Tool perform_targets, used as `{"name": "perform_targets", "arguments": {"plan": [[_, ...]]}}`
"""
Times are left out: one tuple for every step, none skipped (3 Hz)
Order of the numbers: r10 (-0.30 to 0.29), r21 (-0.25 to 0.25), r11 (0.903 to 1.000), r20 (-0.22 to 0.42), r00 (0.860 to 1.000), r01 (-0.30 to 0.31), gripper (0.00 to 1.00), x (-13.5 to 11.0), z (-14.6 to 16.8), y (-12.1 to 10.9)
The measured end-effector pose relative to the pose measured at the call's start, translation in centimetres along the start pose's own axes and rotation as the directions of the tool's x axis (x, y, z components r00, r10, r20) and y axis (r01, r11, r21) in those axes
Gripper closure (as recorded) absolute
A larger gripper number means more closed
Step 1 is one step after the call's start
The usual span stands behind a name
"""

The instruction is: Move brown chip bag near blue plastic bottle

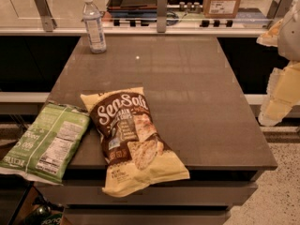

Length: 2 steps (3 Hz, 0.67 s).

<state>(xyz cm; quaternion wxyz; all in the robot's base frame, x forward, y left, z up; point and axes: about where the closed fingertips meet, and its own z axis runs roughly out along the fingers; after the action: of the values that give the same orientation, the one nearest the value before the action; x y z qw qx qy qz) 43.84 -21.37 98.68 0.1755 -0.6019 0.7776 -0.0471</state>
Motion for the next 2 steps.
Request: {"name": "perform_targets", "arguments": {"plan": [[0.0, 0.0, 1.0, 0.0, 1.0, 0.0, 0.0, 0.0, 0.0, 0.0], [0.028, 0.009, 0.9996, 0.025, 0.999, -0.028, 0.0, -0.42, 0.03, 0.01]]}}
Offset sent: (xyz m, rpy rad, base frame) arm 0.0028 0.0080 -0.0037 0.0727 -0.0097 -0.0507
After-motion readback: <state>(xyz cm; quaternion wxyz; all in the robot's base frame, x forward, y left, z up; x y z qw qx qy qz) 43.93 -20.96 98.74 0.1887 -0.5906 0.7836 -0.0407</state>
